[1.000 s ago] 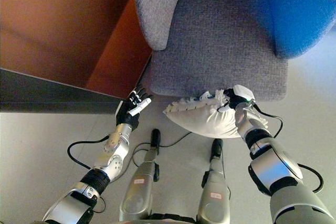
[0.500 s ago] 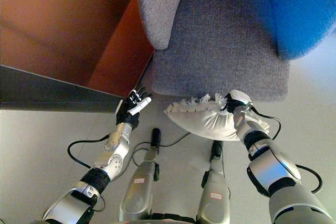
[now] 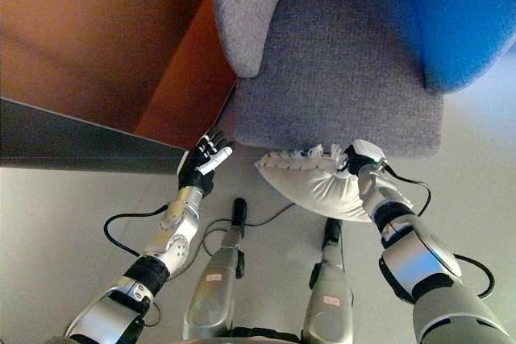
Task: Pick up the pillow and put it on the sofa.
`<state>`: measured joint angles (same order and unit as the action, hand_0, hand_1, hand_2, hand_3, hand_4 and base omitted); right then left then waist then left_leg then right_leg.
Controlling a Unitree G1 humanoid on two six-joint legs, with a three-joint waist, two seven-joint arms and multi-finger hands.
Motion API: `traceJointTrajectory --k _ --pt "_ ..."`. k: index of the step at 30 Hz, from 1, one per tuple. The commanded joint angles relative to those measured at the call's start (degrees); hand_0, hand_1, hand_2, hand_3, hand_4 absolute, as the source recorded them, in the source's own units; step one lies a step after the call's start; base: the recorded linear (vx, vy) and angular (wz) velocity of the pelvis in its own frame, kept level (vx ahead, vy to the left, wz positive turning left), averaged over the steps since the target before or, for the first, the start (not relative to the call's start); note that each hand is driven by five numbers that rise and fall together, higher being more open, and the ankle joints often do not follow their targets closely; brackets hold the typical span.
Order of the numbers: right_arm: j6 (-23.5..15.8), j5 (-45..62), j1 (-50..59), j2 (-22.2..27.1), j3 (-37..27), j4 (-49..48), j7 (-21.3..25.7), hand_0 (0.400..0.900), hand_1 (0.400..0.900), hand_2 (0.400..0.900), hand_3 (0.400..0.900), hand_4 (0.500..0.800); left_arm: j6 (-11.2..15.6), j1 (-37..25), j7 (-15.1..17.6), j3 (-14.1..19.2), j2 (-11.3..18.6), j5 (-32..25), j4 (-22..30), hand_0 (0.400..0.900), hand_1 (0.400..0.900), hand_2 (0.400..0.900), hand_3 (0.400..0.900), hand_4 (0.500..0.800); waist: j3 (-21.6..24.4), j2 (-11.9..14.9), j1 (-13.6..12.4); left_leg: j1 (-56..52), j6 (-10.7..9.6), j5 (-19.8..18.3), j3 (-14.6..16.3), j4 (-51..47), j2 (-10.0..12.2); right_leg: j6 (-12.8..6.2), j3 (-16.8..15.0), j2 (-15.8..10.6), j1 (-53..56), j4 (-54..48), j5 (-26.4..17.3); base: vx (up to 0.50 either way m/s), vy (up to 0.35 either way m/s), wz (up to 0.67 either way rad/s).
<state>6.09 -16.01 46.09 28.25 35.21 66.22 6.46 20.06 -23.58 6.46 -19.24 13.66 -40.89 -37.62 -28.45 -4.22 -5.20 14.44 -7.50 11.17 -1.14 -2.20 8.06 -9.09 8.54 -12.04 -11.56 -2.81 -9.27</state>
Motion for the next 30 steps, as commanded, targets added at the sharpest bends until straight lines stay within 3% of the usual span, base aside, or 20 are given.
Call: traceJointTrajectory --k 1,15,24,30 --pt "-1.0 0.2 3.5 3.8 0.0 -4.3 0.7 0.400 0.400 0.400 0.400 0.500 4.0 -3.7 -0.1 0.7 2.1 0.1 2.4 0.900 0.900 0.900 0.900 0.800 -0.6 4.0 -1.2 -2.3 1.7 -6.9 -1.0 2.6 -1.1 -2.51 -2.3 -4.4 -2.7 3.9 -0.8 0.06 -0.035 -0.01" --pt "1.8 -1.2 -10.6 5.9 -4.5 -19.0 -0.3 0.400 0.400 0.400 0.400 0.500 -0.1 4.7 -0.8 5.2 2.3 2.8 -0.5 0.900 0.900 0.900 0.900 0.800 9.3 6.7 -0.6 -11.7 1.2 -8.0 -0.4 0.7 0.3 -2.85 -1.8 -4.3 7.7 2.2 1.2 0.13 -0.027 0.01" --pt "3.2 -5.7 -21.7 9.2 -10.2 -30.1 -5.2 0.400 0.400 0.400 0.400 0.500 -4.6 14.6 -4.0 8.9 2.9 5.5 1.3 0.900 0.900 0.900 0.900 0.800 17.3 7.5 -0.9 -18.6 0.8 -8.2 0.5 -1.7 1.4 -3.07 -0.1 -4.3 14.9 0.1 1.8 0.20 -0.004 0.03" --pt "4.2 -7.4 -22.8 10.8 -12.2 -34.4 -8.7 0.400 0.400 0.400 0.400 0.500 -5.8 17.2 -5.4 10.4 3.2 5.9 1.4 0.900 0.900 0.900 0.900 0.800 20.1 7.9 -1.0 -20.4 0.8 -8.6 1.0 -1.6 1.5 -3.17 0.3 -4.4 16.8 -0.1 1.9 0.12 0.012 -0.01"
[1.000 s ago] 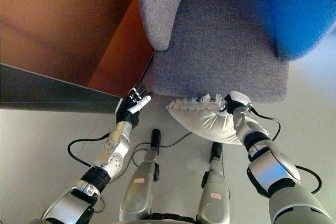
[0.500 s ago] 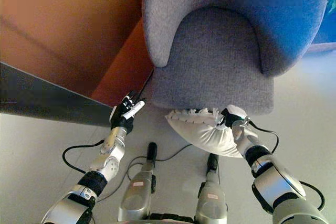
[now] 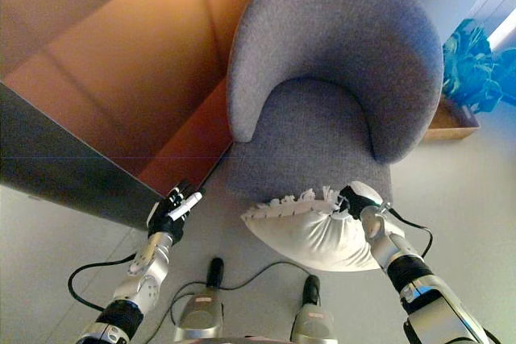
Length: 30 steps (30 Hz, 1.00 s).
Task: Pick up the pillow and put it on the sofa.
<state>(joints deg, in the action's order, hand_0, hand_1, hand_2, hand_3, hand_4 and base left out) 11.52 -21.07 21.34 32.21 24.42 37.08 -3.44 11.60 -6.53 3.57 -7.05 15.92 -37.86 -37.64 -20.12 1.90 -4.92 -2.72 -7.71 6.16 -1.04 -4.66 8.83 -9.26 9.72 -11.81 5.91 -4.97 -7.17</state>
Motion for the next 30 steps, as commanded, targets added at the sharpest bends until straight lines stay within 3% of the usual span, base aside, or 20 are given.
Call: traceJointTrajectory --k 1,11,30 --pt "-0.9 -2.5 1.8 7.2 -1.6 -6.1 0.8 0.400 0.400 0.400 0.400 0.500 2.5 0.7 -2.8 -1.5 1.1 2.8 1.8 0.900 0.900 0.900 0.900 0.800 12.1 1.8 -1.3 -3.6 1.0 -3.7 1.0 0.9 0.7 -2.97 -0.9 -4.6 -0.3 2.0 -0.1 0.09 0.012 -0.05" --pt "-1.1 -2.7 5.9 10.1 -2.9 -8.2 -3.9 0.400 0.400 0.400 0.400 0.500 1.2 2.5 -3.6 -0.6 1.5 2.7 2.4 0.900 0.900 0.900 0.900 0.800 14.7 2.4 -1.5 -5.0 1.1 -4.0 1.3 0.6 1.1 -3.03 -0.7 -4.5 1.0 1.3 -0.3 0.03 0.007 -0.03" --pt "-0.1 2.2 25.2 15.8 2.6 -0.9 -8.4 0.400 0.400 0.400 0.400 0.500 0.1 2.1 -4.3 -2.7 2.9 1.5 2.9 0.900 0.900 0.900 0.900 0.800 17.5 3.3 -3.4 -3.8 0.5 -2.7 1.1 0.0 1.6 -2.90 1.1 -4.3 0.6 1.0 -0.9 0.01 0.006 0.02"
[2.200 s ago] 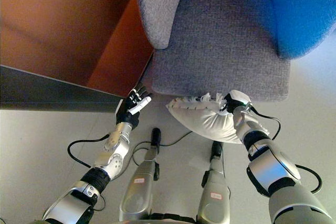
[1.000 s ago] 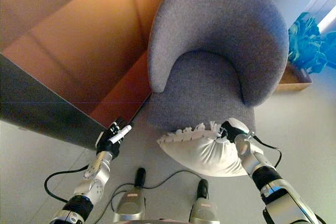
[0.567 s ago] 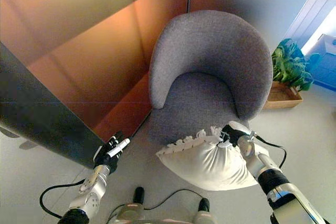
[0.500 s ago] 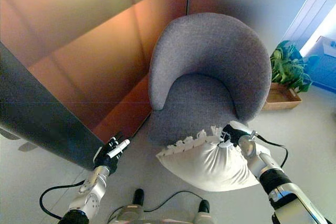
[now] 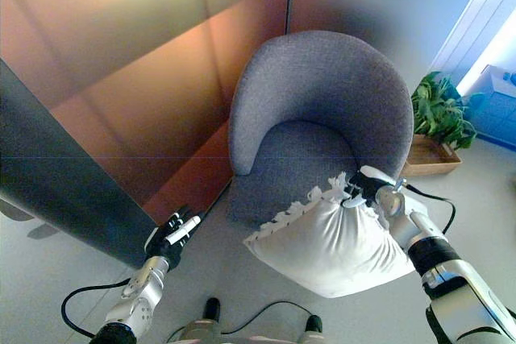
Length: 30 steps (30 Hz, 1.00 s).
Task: Pick up the pillow and put it on the sofa.
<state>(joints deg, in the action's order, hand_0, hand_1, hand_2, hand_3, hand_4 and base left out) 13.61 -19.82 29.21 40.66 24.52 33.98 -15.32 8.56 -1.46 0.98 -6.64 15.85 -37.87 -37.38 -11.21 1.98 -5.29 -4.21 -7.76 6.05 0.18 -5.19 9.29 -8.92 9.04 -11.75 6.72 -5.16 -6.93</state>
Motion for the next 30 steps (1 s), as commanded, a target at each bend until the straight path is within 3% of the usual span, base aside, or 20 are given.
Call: traceJointTrajectory --k 1,23,30 --pt "-2.1 1.2 18.3 7.7 2.9 2.8 3.5 0.400 0.400 0.400 0.400 0.500 3.2 -2.8 -1.8 -3.2 3.2 1.3 2.5 0.900 0.900 0.900 0.900 0.800 8.7 3.2 -3.2 -2.2 0.5 -2.5 -0.3 0.5 1.1 -3.23 2.0 -4.4 -0.1 1.2 -1.1 0.02 0.022 0.07" --pt "-2.1 6.7 39.6 15.4 13.0 18.2 1.6 0.400 0.400 0.400 0.400 0.500 2.3 0.1 -4.8 -5.9 7.1 0.6 4.1 0.900 0.900 0.900 0.900 0.800 10.0 4.3 -6.5 -1.0 0.6 -2.0 -2.8 0.2 0.6 -2.95 3.9 -4.0 0.6 1.1 -0.7 0.06 0.000 0.07" --pt "0.2 6.8 43.0 16.6 15.0 20.8 0.2 0.400 0.400 0.400 0.400 0.500 2.3 1.2 -6.5 -6.5 8.1 0.5 5.1 0.900 0.900 0.900 0.900 0.800 9.8 4.6 -7.1 -0.4 0.6 -2.1 -3.7 0.2 0.4 -2.80 4.1 -3.7 0.4 0.9 -0.5 0.09 -0.020 0.09"
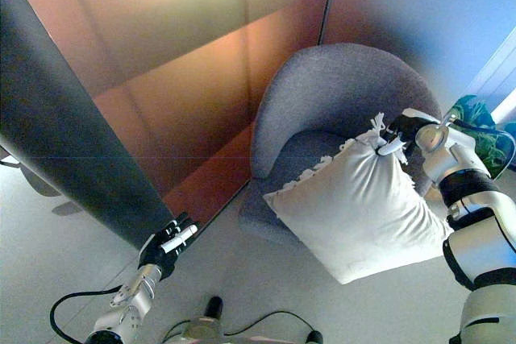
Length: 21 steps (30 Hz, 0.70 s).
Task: Pick up the pillow and put it on the sofa.
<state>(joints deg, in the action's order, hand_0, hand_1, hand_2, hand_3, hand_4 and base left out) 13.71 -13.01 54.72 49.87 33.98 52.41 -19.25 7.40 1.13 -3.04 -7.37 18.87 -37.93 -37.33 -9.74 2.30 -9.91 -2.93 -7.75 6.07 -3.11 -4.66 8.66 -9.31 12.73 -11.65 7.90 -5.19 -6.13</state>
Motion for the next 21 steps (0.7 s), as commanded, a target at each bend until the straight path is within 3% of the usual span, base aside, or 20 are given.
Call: traceJointTrajectory --k 1,5,8,12,16,21 --pt "0.5 -0.2 17.7 7.4 5.5 2.8 4.0 0.400 0.400 0.400 0.400 0.500 3.3 -1.2 -2.7 -5.8 5.2 0.7 5.2 0.900 0.900 0.900 0.900 0.800 8.2 4.3 -2.6 -1.6 0.6 -2.2 -0.7 -0.3 0.9 -2.36 0.3 -3.7 -0.8 0.9 -1.3 0.08 -0.034 0.10" --pt "2.6 -0.3 18.1 6.3 5.5 4.4 7.2 0.400 0.400 0.400 0.400 0.500 4.0 -2.0 -3.2 -6.6 6.3 0.1 6.5 0.900 0.900 0.900 0.900 0.800 6.4 4.4 -3.3 0.1 0.6 -2.1 -1.8 -0.3 1.0 -2.22 -0.6 -3.1 -2.6 0.7 -1.3 -0.04 -0.067 0.05" --pt "5.3 1.6 20.4 4.1 5.9 4.8 13.6 0.400 0.400 0.400 0.400 0.500 5.6 -6.8 -2.6 -7.0 8.1 -1.8 7.2 0.900 0.900 0.900 0.900 0.800 2.5 4.9 -3.7 4.4 0.5 -1.7 -3.0 -0.3 1.3 -2.27 -1.3 -2.3 -6.7 0.5 -1.9 -0.44 -0.178 -0.08" --pt "6.3 5.4 21.9 4.0 7.0 3.5 18.5 0.400 0.400 0.400 0.400 0.500 7.0 -11.7 -0.6 -6.8 8.1 -2.2 8.3 0.900 0.900 0.900 0.900 0.800 -2.0 5.0 -3.4 8.9 0.6 -0.9 -3.7 -0.3 1.8 -1.99 -1.7 -0.8 -10.6 0.4 -2.5 -0.37 -0.102 -0.12" --pt "6.5 7.0 21.7 5.0 7.6 2.8 18.0 0.400 0.400 0.400 0.400 0.500 6.4 -11.8 0.7 -7.0 7.8 -1.4 9.9 0.900 0.900 0.900 0.900 0.800 -2.8 5.1 -3.2 9.7 0.7 -0.6 -3.4 -0.3 1.9 -1.95 -1.4 -0.9 -11.2 0.4 -2.7 -0.04 -0.005 0.01" --pt "5.9 5.9 21.5 4.8 7.1 5.9 17.2 0.400 0.400 0.400 0.400 0.500 5.9 -11.2 0.1 -7.3 8.6 -1.7 10.0 0.900 0.900 0.900 0.900 0.800 -2.1 5.1 -3.8 9.3 0.8 -0.7 -2.9 -0.3 1.8 -2.12 -0.6 -1.6 -10.5 0.7 -2.5 0.05 0.014 0.09"
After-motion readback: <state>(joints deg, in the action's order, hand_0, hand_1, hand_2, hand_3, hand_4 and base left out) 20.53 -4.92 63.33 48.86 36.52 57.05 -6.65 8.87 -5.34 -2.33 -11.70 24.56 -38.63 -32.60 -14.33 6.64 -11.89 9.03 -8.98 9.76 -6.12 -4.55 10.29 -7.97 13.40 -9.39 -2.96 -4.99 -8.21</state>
